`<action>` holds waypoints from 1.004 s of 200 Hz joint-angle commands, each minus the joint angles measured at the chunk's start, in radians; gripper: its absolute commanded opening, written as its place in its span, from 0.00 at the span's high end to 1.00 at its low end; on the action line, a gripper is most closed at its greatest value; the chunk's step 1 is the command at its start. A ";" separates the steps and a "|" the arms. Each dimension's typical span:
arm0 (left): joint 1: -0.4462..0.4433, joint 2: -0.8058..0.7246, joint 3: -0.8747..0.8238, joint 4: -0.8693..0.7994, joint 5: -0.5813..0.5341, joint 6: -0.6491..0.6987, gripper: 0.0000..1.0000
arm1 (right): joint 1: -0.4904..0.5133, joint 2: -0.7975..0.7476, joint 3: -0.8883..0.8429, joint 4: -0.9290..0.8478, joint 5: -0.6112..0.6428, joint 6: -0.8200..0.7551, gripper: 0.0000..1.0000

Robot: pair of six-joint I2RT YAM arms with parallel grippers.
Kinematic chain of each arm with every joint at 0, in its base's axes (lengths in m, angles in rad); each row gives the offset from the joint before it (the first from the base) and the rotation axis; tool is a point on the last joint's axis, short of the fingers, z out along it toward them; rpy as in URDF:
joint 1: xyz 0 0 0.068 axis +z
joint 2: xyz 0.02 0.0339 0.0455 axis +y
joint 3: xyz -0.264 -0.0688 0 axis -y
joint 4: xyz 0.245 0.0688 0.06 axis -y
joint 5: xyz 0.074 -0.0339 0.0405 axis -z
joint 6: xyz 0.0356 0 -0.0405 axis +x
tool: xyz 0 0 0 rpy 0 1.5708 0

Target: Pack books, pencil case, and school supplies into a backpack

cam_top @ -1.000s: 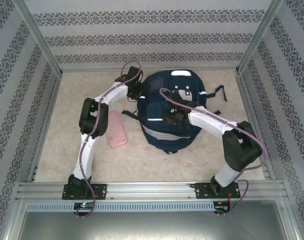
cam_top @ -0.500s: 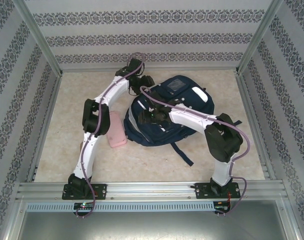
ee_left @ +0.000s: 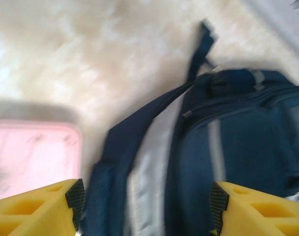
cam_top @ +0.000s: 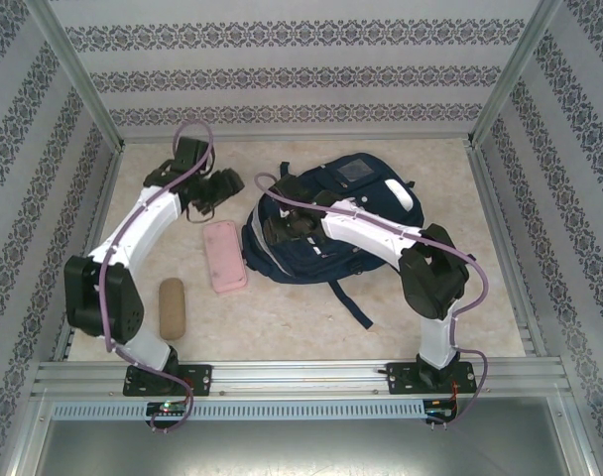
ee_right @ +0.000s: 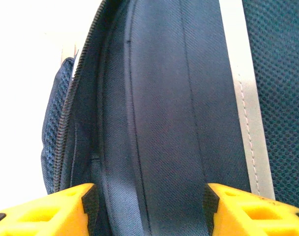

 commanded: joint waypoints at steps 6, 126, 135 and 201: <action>0.009 -0.102 -0.180 0.031 -0.037 -0.007 0.29 | 0.017 0.049 0.024 -0.097 0.131 -0.142 0.41; -0.024 -0.172 -0.434 0.037 -0.096 0.009 0.06 | 0.024 -0.031 0.039 -0.098 0.270 -0.205 1.00; -0.031 -0.160 -0.428 0.032 -0.109 0.016 0.05 | 0.015 -0.065 0.036 -0.093 0.262 -0.195 1.00; -0.115 -0.033 -0.343 -0.029 -0.213 0.048 0.02 | -0.066 -0.241 0.006 -0.066 0.157 -0.112 1.00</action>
